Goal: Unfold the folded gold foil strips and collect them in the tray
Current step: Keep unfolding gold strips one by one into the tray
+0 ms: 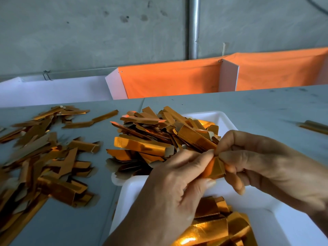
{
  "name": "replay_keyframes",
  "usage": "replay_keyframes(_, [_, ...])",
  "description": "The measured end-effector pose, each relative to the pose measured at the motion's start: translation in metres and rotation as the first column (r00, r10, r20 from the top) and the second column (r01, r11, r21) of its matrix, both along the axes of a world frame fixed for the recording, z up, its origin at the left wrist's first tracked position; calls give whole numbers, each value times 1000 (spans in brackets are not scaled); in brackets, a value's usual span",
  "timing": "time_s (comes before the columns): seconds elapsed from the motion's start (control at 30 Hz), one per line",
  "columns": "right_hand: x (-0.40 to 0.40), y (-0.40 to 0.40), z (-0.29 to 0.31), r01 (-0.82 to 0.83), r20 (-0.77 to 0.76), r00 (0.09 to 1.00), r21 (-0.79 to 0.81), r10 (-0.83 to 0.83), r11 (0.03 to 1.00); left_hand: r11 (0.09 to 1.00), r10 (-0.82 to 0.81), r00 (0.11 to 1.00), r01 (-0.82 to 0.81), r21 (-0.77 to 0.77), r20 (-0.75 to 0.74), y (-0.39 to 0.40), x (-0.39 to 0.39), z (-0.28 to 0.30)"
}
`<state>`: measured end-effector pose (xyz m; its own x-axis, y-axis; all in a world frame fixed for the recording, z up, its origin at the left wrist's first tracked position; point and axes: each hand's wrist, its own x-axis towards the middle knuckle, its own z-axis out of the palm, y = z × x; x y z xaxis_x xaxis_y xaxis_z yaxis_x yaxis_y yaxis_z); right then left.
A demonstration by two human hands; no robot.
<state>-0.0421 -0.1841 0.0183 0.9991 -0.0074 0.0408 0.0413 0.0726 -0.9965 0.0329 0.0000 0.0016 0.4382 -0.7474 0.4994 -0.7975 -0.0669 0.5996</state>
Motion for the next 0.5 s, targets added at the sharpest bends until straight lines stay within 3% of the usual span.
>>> replay_keyframes(0.23, [3, 0, -4, -94, -8, 995, 308, 102, 947, 995, -89, 995, 86, -55, -51, 0, -2, 3])
replay_keyframes(0.4, [7, 8, -8, -3, -38, 999, 272, 14, 962, 995, -74, 984, 61, -85, -159, 0, 0, 0])
replay_keyframes(0.5, [6, 3, -8, -61, -46, 996, 281, 77, 958, 992, -112, 957, 92, -88, -266, -1, 1, -2])
